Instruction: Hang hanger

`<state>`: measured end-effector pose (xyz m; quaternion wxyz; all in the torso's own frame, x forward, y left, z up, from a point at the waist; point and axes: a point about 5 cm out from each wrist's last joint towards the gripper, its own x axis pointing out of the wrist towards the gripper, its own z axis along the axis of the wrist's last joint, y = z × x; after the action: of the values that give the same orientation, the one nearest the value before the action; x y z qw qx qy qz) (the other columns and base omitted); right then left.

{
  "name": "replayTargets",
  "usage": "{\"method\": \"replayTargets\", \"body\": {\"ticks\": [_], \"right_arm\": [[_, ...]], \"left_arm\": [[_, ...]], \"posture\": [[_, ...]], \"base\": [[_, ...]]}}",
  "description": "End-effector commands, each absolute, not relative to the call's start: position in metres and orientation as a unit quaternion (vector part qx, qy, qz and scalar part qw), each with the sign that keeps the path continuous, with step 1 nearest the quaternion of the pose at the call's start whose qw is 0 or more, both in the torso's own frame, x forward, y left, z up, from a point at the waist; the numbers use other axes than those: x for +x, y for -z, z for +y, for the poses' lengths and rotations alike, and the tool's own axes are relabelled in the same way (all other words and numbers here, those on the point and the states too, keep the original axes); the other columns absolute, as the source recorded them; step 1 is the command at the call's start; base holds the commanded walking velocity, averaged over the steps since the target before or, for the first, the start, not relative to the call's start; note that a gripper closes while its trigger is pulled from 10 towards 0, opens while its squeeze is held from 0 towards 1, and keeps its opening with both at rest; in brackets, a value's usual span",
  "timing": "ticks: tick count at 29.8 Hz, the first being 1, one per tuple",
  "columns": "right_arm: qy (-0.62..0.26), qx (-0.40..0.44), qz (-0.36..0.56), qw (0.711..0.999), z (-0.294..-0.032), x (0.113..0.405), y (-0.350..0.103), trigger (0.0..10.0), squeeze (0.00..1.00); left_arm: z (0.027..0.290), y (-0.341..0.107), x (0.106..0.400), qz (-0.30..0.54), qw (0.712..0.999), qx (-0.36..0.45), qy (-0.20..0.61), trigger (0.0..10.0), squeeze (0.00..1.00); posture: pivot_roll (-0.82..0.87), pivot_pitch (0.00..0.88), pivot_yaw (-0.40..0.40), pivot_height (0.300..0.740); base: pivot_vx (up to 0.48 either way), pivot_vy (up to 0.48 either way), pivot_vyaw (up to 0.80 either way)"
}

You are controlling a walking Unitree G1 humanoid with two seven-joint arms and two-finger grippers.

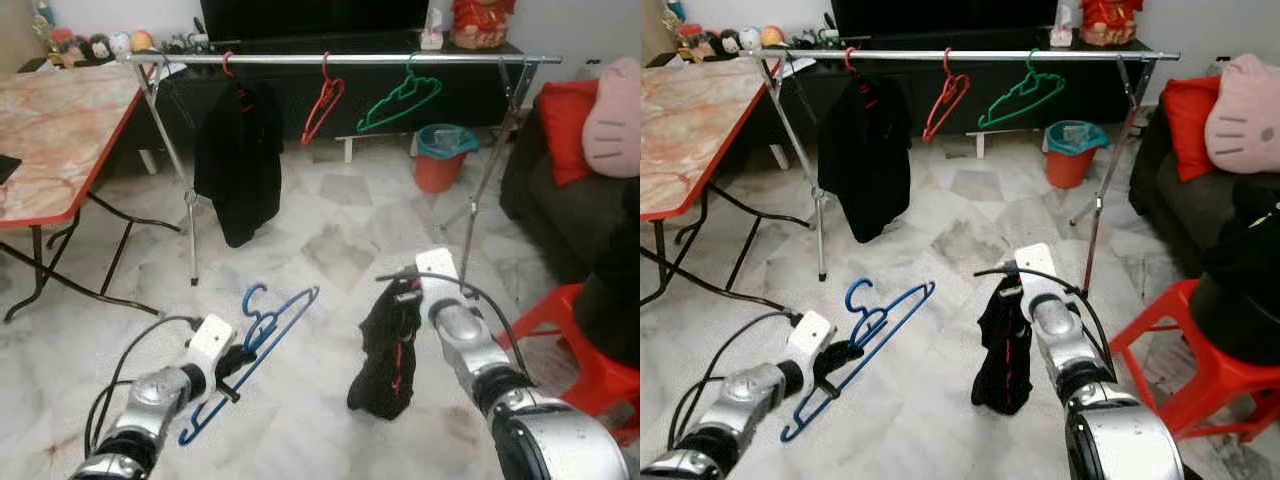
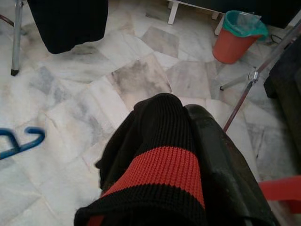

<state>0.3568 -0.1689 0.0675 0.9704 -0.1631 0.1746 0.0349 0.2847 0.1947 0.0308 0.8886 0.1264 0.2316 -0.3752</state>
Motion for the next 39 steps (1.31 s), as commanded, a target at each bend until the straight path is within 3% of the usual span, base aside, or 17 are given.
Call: {"method": "replayTargets", "body": {"ticks": [1, 2, 6, 14, 22, 28, 32, 39], "right_arm": [[-0.039, -0.172, 0.157, 0.972, -0.163, 0.364, -0.079, 10.0, 0.0], [-0.039, -0.171, 0.154, 0.972, -0.161, 0.367, -0.083, 10.0, 0.0], [-0.036, -0.181, 0.149, 0.971, -0.157, 0.371, -0.089, 10.0, 0.0], [-0.027, -0.179, 0.145, 0.973, -0.152, 0.377, -0.099, 10.0, 0.0], [-0.059, -0.177, 0.118, 0.975, -0.128, 0.385, -0.115, 10.0, 0.0], [-0.079, -0.166, 0.097, 0.978, -0.115, 0.388, -0.126, 10.0, 0.0], [-0.091, -0.164, 0.089, 0.978, -0.11, 0.388, -0.13, 10.0, 0.0], [-0.095, -0.162, 0.095, 0.978, -0.111, 0.385, -0.127, 10.0, 0.0]], "left_arm": [[0.195, -0.034, 0.278, 0.253, 0.86, 0.14, 0.42, 10.0, 0.0], [0.197, -0.045, 0.27, 0.27, 0.832, 0.144, 0.464, 10.0, 0.0], [0.193, -0.075, 0.261, 0.263, 0.798, 0.123, 0.527, 10.0, 0.0], [0.171, -0.107, 0.252, 0.226, 0.772, 0.094, 0.586, 10.0, 0.0], [0.165, -0.12, 0.254, 0.219, 0.783, 0.091, 0.575, 10.0, 0.0], [0.173, -0.105, 0.281, 0.215, 0.858, 0.146, 0.443, 10.0, 0.0], [0.172, -0.104, 0.286, 0.207, 0.879, 0.132, 0.409, 10.0, 0.0], [0.168, -0.099, 0.288, 0.208, 0.891, 0.113, 0.388, 10.0, 0.0]], "posture": [[0.01, 0.0, 0.009, 0.74], [0.01, 0.0, 0.009, 0.74], [0.02, 0.0, 0.01, 0.74], [0.01, 0.0, 0.012, 0.74], [0.01, 0.0, 0.019, 0.74], [0.0, 0.0, 0.02, 0.74], [0.0, 0.0, 0.016, 0.74], [0.0, 0.0, 0.012, 0.74]], "base": [[0.0, 0.0, 0.0], [0.0, 0.0, 0.0], [0.0, 0.0, 0.0], [0.0, 0.0, 0.0], [0.0, 0.0, 0.0], [0.0, 0.0, 0.0], [0.0, 0.0, 0.0], [0.0, 0.0, 0.0]]}}
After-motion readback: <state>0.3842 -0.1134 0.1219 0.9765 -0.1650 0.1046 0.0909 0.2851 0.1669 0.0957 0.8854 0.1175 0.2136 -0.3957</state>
